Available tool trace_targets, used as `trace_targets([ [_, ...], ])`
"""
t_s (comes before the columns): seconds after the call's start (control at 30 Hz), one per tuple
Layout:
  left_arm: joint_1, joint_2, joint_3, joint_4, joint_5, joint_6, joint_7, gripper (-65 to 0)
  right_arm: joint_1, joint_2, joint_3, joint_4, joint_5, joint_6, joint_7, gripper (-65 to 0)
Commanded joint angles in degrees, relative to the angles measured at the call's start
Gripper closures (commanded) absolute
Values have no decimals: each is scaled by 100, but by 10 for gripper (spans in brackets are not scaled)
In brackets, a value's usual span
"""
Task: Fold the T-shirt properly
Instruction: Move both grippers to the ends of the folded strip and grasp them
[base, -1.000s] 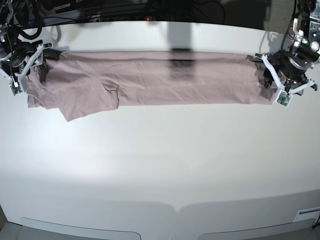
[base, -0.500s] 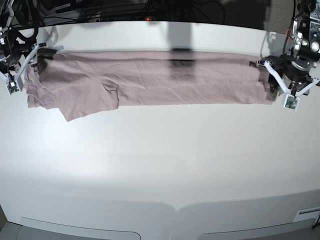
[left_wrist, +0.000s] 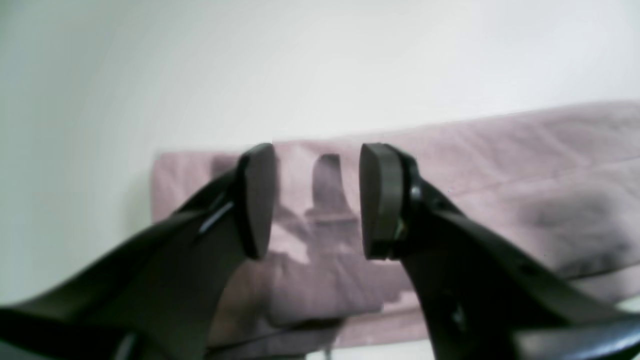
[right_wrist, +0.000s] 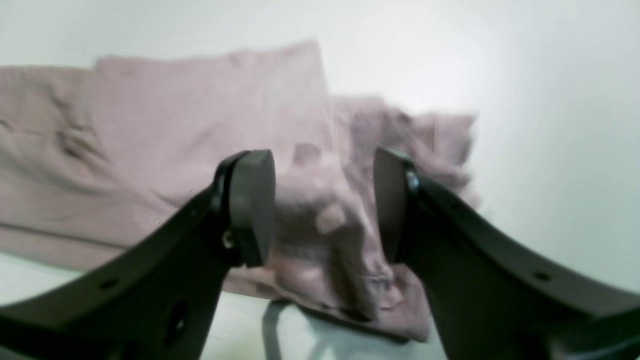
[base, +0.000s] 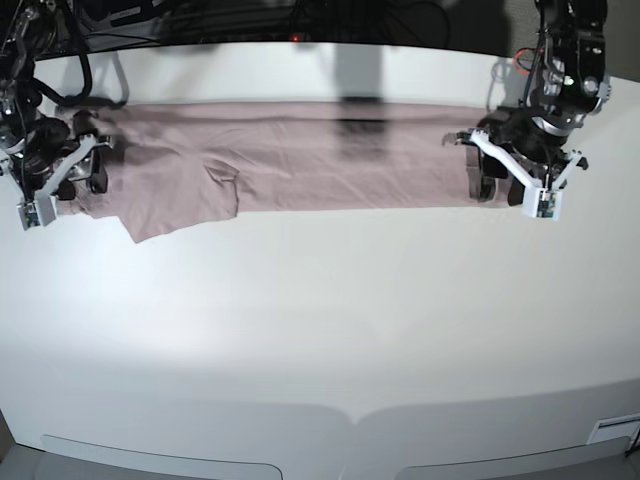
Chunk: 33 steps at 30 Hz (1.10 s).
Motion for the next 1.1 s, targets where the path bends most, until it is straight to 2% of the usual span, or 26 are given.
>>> trace_targets([
  [0.0,-68,-52,-33,-59,0,0,-118,-269,146,94,-122,-125,39,2,131,-319],
  [0.2,-177,-52,-33,-1045,-20,-22,-76,-269,634,92,-1021,-1508,-393,-2,223,-319],
  [0.37,-304,-52,-33,-1851,-17,-157,-243,-268,955,90,-1390,-2273,-407,-2,273,-319],
  [0.7,-1609,-55,-33,-3541,50,-175,-492,-268,1727,85,-1445,-3010,-385,-4,313,-319],
  [0.87,-2221,-118,-33,-4262,400,-179,-496,-268,1989,59,-1445,-3086,-387,-4,348,-319],
  [1.07,-2446,-304,-33,-4385,433,-214,-487,-268,2356,-208,-1445,-3086,-409,-2,247,-319],
])
